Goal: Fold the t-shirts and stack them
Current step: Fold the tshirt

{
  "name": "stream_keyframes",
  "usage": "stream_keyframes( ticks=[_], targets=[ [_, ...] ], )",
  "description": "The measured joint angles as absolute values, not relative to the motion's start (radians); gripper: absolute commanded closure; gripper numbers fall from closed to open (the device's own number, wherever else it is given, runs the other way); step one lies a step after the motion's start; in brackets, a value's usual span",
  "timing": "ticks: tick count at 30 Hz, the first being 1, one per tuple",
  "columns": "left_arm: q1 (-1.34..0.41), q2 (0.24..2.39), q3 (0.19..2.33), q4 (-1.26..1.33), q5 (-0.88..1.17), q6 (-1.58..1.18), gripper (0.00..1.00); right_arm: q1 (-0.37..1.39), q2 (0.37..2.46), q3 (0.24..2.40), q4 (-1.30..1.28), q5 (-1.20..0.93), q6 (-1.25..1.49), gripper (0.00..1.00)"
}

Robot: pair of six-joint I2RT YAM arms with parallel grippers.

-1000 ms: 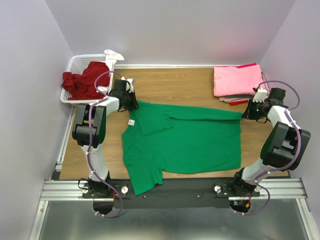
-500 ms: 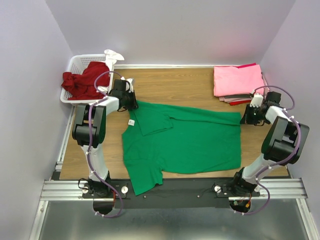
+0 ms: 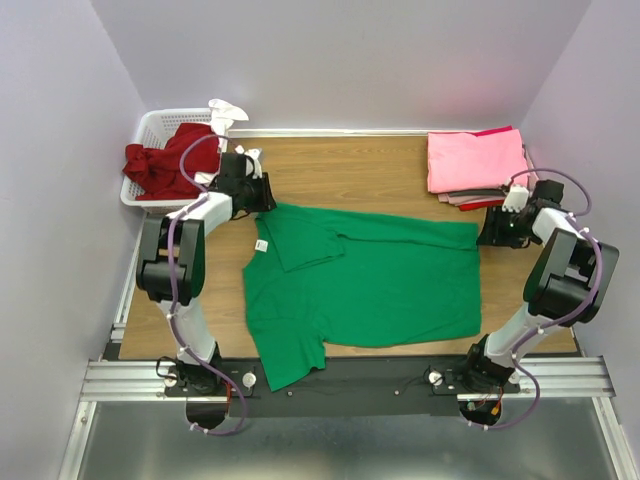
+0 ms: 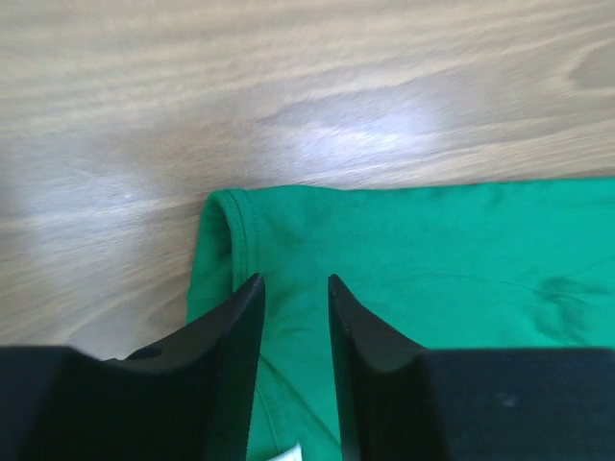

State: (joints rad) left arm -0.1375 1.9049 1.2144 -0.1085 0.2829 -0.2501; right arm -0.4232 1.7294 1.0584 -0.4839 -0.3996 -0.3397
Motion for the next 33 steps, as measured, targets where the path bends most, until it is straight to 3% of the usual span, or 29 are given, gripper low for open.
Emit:
stream_keyframes(
  ticks=[14, 21, 24, 27, 33],
  targets=[
    [-0.131, 1.411, 1.053, -0.029, 0.263, -0.179, 0.48, -0.426, 1.896, 1.211, -0.477, -0.541, -0.280, 0.39],
    [-0.126, 1.260, 0.951, 0.007, 0.217, -0.158, 0.47, -0.420, 1.968, 1.285, -0.472, -0.596, -0.255, 0.46],
    [-0.126, 1.253, 0.933, 0.014, 0.209, -0.152, 0.47, -0.416, 1.982, 1.292, -0.463, -0.609, -0.252, 0.61],
    [-0.126, 1.253, 0.921, 0.014, 0.209, -0.146, 0.47, -0.413, 1.989, 1.291, -0.461, -0.619, -0.253, 0.69],
    [-0.126, 1.253, 0.912, 0.013, 0.208, -0.141, 0.47, -0.411, 1.991, 1.274, -0.463, -0.639, -0.262, 1.00]
  ],
)
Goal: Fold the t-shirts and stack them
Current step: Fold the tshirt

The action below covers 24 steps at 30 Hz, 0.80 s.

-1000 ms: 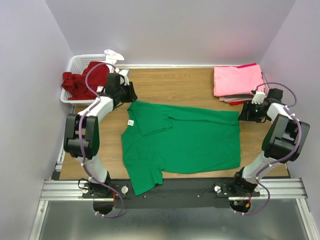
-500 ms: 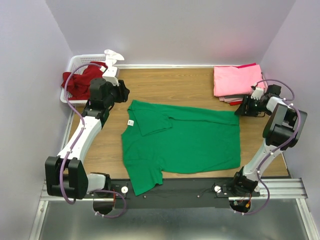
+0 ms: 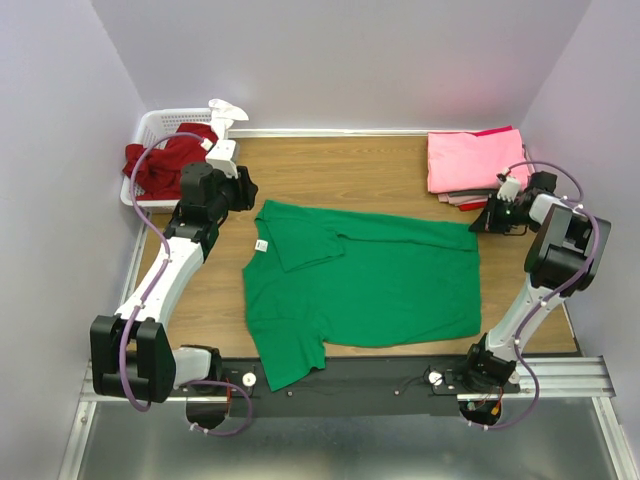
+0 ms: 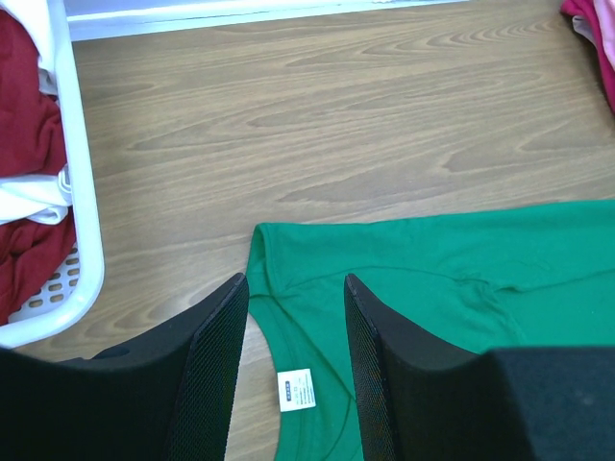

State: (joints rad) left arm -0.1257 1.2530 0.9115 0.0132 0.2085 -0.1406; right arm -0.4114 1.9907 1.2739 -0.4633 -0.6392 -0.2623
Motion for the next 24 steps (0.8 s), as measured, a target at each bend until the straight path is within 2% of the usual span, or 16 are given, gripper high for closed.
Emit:
stream_keyframes(
  ticks=[14, 24],
  targets=[
    [-0.124, 1.243, 0.908, 0.014, 0.196, -0.138, 0.47, -0.407, 1.911, 1.279, -0.501, -0.651, -0.318, 1.00],
    [-0.119, 1.243, 0.908, 0.014, 0.196, -0.138, 0.48, -0.397, 1.871, 1.391, -0.506, -0.651, -0.327, 1.00]
  ],
)
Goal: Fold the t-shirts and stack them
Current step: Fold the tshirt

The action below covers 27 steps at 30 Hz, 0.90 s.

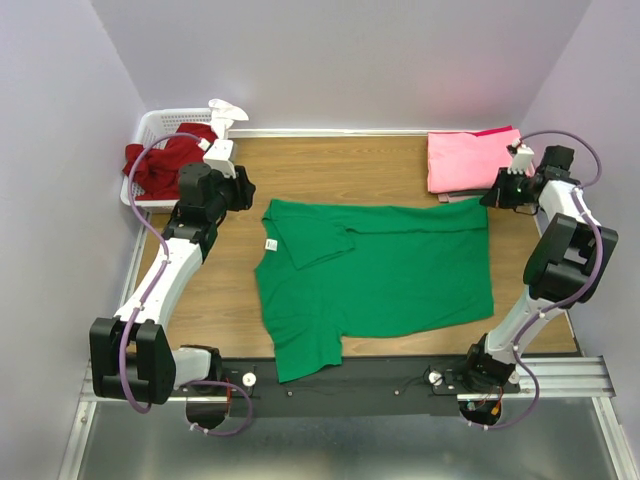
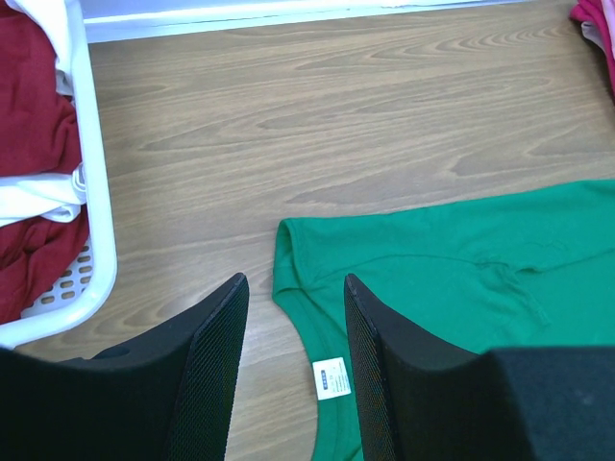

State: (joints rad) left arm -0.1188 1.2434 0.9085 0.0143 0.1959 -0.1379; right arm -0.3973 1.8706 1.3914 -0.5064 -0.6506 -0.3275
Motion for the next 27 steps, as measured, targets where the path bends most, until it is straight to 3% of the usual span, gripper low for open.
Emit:
stream_keyframes(
  ticks=[27],
  targets=[
    [-0.090, 1.244, 0.908, 0.022, 0.197, -0.138, 0.47, -0.304, 2.014, 1.714, -0.517, -0.532, -0.309, 1.00]
  ],
)
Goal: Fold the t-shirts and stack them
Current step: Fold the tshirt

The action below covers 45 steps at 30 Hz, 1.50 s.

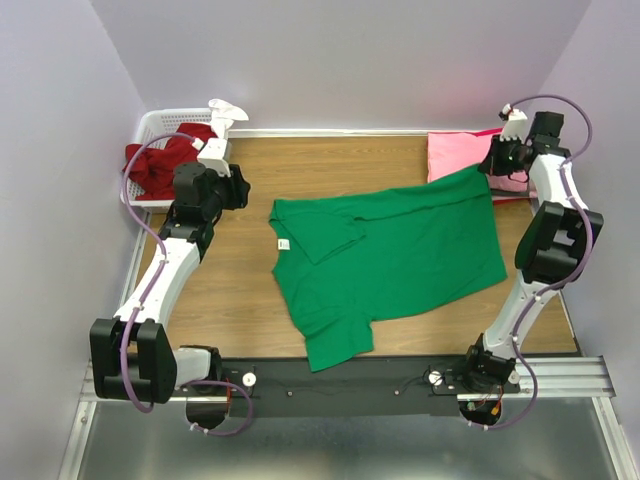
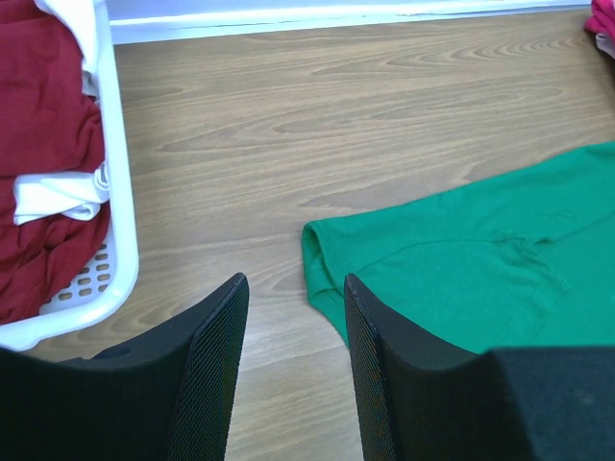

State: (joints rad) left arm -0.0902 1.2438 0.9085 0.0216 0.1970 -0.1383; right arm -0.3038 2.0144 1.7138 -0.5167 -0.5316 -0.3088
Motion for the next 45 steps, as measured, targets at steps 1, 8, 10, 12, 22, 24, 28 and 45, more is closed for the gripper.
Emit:
stream_keyframes(
  ticks=[1, 8, 10, 12, 22, 24, 28, 45],
  targets=[
    [-0.084, 1.244, 0.908, 0.022, 0.199, -0.138, 0.47, -0.300, 2.023, 1.729, -0.517, -0.528, -0.306, 1.00],
    [-0.031, 1.256, 0.898, 0.068, 0.273, -0.165, 0.08, -0.292, 2.046, 1.794, -0.514, -0.492, -0.283, 0.54],
    [-0.019, 1.267, 0.885, 0.088, 0.301, -0.194, 0.08, -0.292, 2.046, 1.794, -0.511, -0.467, -0.286, 0.37],
    [-0.012, 1.296, 0.880, 0.101, 0.342, -0.221, 0.12, -0.292, 2.039, 1.792, -0.513, -0.431, -0.288, 0.27],
    [-0.082, 1.213, 0.817, 0.029, 0.435, -0.321, 0.22, -0.293, 1.621, 1.467, -0.496, -0.456, -0.362, 0.00],
    [-0.173, 1.113, 0.789, -0.011, 0.427, -0.343, 0.22, -0.293, 1.503, 1.352, -0.471, -0.562, -0.387, 0.00],
    [-0.408, 0.950, 0.753, -0.088, 0.417, -0.393, 0.23, -0.292, 1.298, 1.069, -0.466, -0.896, -0.471, 0.00],
    [-1.105, 1.053, 0.634, -0.483, 0.144, -0.771, 0.42, -0.280, 1.228, 0.817, -0.517, -1.084, -0.579, 0.01]
  ],
)
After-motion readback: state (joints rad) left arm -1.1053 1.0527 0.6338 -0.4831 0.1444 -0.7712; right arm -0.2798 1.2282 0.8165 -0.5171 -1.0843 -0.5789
